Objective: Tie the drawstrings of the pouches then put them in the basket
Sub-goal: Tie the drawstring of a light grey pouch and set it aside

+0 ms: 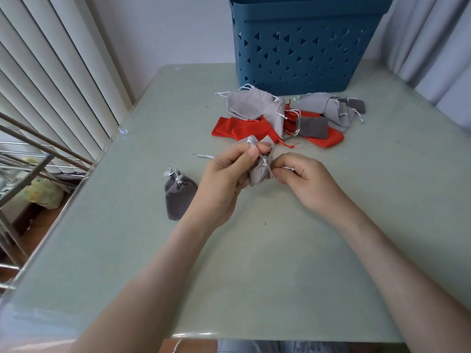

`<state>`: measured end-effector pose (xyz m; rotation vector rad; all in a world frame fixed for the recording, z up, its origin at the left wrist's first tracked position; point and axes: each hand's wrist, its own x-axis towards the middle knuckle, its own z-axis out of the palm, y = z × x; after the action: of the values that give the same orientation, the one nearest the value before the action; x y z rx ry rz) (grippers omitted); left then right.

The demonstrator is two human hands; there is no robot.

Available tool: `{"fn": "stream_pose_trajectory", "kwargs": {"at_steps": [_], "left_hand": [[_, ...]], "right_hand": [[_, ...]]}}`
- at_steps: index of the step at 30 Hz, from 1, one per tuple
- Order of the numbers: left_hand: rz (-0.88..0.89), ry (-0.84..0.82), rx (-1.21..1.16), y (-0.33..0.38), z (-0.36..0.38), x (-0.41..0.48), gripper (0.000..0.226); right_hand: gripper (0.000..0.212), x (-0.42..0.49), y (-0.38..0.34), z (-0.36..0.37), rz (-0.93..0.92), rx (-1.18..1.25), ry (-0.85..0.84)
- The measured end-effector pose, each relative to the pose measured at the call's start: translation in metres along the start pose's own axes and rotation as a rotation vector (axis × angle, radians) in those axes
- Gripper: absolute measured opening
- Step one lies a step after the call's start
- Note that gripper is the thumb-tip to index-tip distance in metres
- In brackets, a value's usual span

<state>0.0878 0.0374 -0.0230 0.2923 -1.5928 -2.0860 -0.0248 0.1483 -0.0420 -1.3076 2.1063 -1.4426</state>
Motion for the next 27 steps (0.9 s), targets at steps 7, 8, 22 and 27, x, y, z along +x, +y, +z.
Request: {"fn": "stream_pose_trajectory", "kwargs": {"at_steps": [7, 8, 22, 27], "left_hand": [[0.146, 0.176, 0.45, -0.013, -0.012, 0.006, 0.024], [0.186, 0.201, 0.542, -0.015, -0.013, 0.006, 0.024], [0.216, 0.211, 0.656, -0.019, -0.013, 0.008, 0.018], [0.224, 0.19, 0.736, -0.022, -0.013, 0.007, 0.014]], "right_hand": [[0.018, -0.002, -0.001, -0.004, 0.014, -0.015, -0.062], [0.024, -0.002, -0.002, -0.003, 0.067, -0.022, -0.095], [0.031, 0.001, 0.0, 0.006, 0.21, 0.142, -0.048], [0.038, 0.007, 0.005, 0.006, 0.369, 0.397, 0.133]]}}
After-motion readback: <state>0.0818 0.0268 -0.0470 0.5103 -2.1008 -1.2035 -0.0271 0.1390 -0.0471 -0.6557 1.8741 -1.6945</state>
